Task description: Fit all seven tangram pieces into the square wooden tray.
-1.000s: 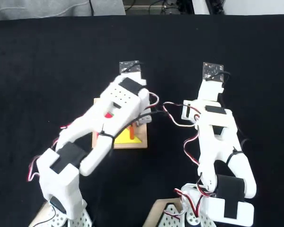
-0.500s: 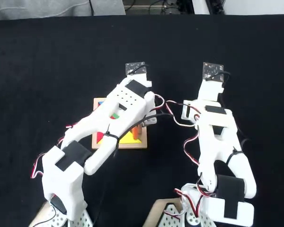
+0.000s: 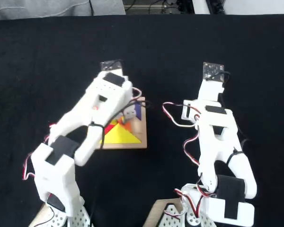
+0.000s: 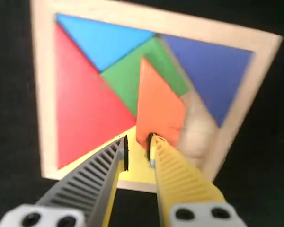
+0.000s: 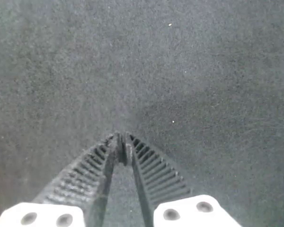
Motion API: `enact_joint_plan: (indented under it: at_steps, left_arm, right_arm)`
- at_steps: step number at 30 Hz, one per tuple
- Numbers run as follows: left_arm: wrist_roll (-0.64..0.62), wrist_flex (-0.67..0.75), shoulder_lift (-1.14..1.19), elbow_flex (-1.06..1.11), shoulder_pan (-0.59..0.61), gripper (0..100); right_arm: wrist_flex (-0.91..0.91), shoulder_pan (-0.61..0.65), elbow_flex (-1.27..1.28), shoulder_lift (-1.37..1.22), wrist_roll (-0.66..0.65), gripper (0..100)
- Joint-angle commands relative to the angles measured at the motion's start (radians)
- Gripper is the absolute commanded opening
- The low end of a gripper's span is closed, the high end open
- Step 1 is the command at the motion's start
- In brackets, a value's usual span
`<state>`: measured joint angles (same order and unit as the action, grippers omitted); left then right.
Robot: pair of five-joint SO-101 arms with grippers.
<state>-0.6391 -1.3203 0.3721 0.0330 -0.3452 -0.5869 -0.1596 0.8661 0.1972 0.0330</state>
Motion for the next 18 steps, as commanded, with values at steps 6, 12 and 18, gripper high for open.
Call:
enact_joint_plan:
  at_steps: [6,12,18]
  left_arm:
    - [0.017,-0.061,-0.025,-0.061,-0.005,11]
    - [0.015,-0.041,-0.014,-0.059,-0.064,11]
    - [0.014,0.012,-0.014,-0.056,-0.096,11]
  right_arm:
    - [0.017,0.012,-0.076,0.05,-0.005,1.1]
    - [0.017,0.012,-0.076,0.05,-0.006,1.1]
    - [0.012,0.014,-0.077,0.05,-0.04,1.1]
